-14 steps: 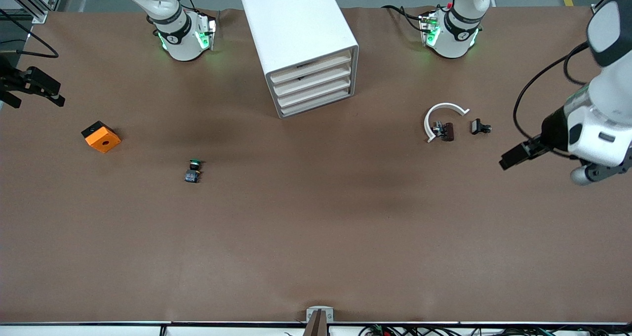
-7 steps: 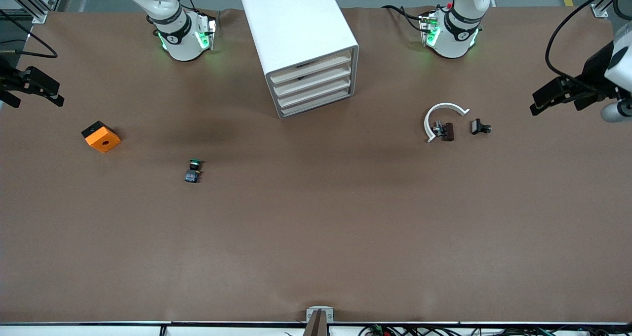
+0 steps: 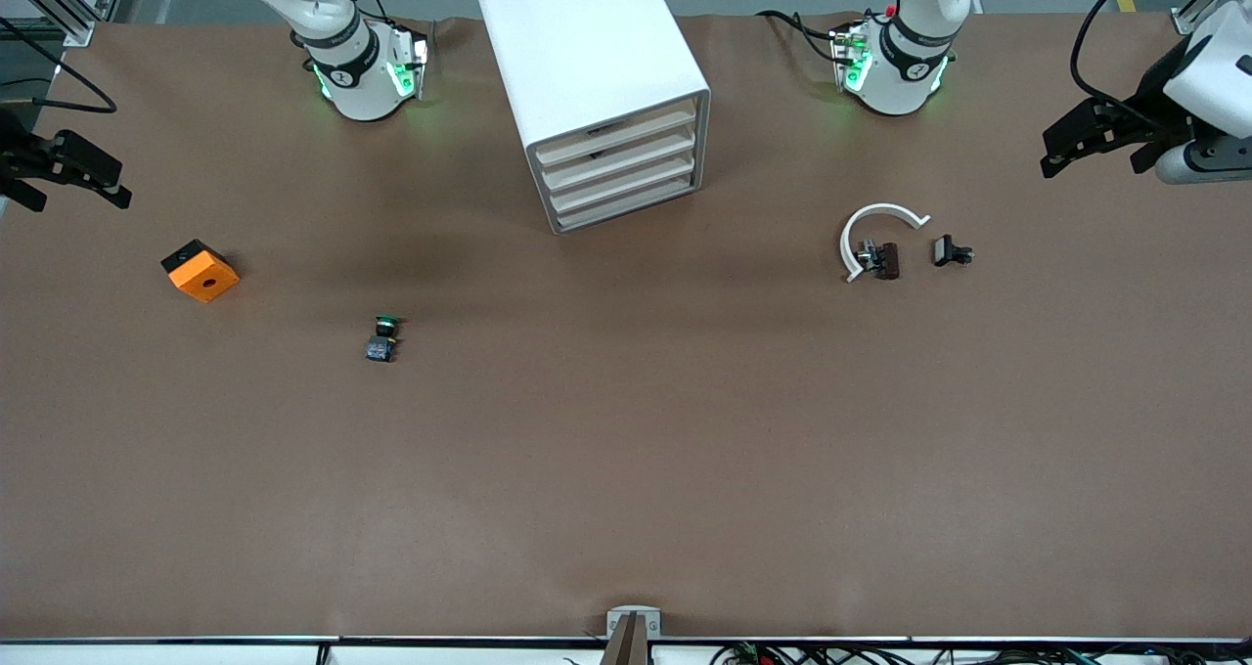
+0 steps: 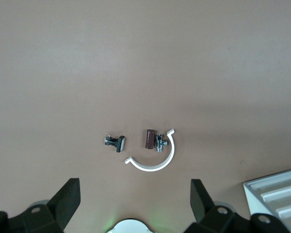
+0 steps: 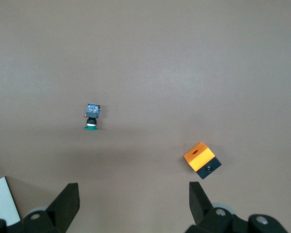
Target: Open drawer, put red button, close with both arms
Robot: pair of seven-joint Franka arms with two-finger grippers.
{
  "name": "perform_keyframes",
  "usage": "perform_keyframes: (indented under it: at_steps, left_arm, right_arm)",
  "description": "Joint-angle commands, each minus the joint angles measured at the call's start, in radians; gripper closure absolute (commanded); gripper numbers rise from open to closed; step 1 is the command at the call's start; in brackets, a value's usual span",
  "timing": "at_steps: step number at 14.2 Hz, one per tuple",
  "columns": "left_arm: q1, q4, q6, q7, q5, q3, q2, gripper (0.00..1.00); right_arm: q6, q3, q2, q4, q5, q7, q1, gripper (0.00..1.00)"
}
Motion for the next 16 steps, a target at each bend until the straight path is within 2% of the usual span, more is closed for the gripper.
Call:
perform_keyframes:
  at_steps: [1,8,16]
  left_arm:
    - [-0.001,-0.014,0.003,0.029,0.022,-0.007,-0.009,0.0]
    - [0.004,-0.006,-0.006,0.034,0.024,-0.001,-0.023,0.0]
    - [0.004,0.049,-0.006,0.023,0.067,0.0,0.015,0.0]
  right_arm:
    - [-0.008,0.011,-0.023,-0.015,0.015,-0.005,-0.017,0.0]
    - [-0.017,0.012,-0.025,-0.013,0.015,0.001,-0.014,0.0]
    - [-0.028,0.015,-0.025,-0.013,0.015,0.005,-0.012,0.0]
